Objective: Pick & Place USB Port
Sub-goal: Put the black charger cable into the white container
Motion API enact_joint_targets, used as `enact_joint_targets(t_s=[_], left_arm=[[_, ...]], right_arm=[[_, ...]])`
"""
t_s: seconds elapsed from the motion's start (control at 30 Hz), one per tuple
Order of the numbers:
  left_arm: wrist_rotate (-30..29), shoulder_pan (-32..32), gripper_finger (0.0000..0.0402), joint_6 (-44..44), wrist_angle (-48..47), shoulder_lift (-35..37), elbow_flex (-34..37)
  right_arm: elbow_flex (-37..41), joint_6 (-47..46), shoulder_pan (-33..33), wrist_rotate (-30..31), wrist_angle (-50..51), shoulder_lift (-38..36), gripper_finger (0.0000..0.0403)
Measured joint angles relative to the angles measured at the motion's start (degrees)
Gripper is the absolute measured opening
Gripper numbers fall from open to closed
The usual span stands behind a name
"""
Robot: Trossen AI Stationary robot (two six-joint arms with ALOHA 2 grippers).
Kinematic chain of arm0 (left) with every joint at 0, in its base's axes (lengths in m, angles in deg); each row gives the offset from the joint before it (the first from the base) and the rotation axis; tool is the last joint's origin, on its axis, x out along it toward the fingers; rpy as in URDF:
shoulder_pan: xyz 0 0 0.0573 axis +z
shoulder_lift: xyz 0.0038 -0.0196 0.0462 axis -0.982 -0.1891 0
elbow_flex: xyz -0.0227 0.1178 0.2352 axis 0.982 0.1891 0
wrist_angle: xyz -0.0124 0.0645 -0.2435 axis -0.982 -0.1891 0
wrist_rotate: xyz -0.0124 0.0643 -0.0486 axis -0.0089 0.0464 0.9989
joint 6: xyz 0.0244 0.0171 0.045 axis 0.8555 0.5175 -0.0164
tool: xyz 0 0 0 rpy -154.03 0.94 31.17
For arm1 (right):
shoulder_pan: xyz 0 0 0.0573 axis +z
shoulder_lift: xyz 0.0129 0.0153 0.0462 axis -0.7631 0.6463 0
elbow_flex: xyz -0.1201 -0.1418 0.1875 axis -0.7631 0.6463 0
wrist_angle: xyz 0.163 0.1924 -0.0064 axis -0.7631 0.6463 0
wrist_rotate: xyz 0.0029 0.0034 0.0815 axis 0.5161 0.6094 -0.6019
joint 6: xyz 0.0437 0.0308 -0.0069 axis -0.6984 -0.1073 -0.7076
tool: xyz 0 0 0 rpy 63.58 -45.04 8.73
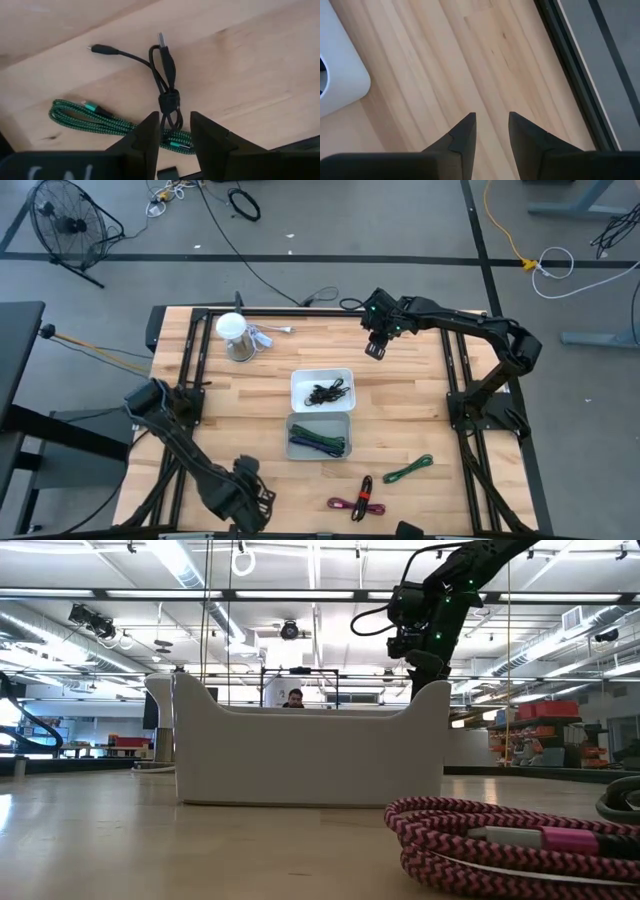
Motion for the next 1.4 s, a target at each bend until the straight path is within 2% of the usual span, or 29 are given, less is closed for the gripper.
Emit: enact_joint_targets(t_s=[0.37,0.5,0.97,1.13,1.27,1.4], left_arm=[[0.7,0.4,0.0156,-0.9,4.3,-4.2,0.0],[2.7,1.0,0.0165,-0.6,3.7,-5.8,0.0],[2.4,2.0,0.0168,1.4,3.2,-7.0,0.8],[3.5,2.0,0.0167,2.3,8.9,-7.0,4.9],[3.5,2.1,0.0141,3.3,11.1,-6.7,6.7],[3.0,2.5,0.0055,7.3,11.6,-6.8,6.6]], right_arm=[[0.0,0.7,0.0,0.0,0.0,0.0,0.0116],[0.0,1.1,0.0,-0.8,-0.1,0.0,0.0116],[0.0,1.1,0.0,-1.0,-1.0,0.0,0.0116],[0.0,1.2,0.0,-1.0,-1.0,0.0,0.0116],[0.0,1.3,0.0,-1.0,-1.1,0.0,0.0116],[0.0,1.3,0.0,-1.0,-1.2,0.0,0.0116]])
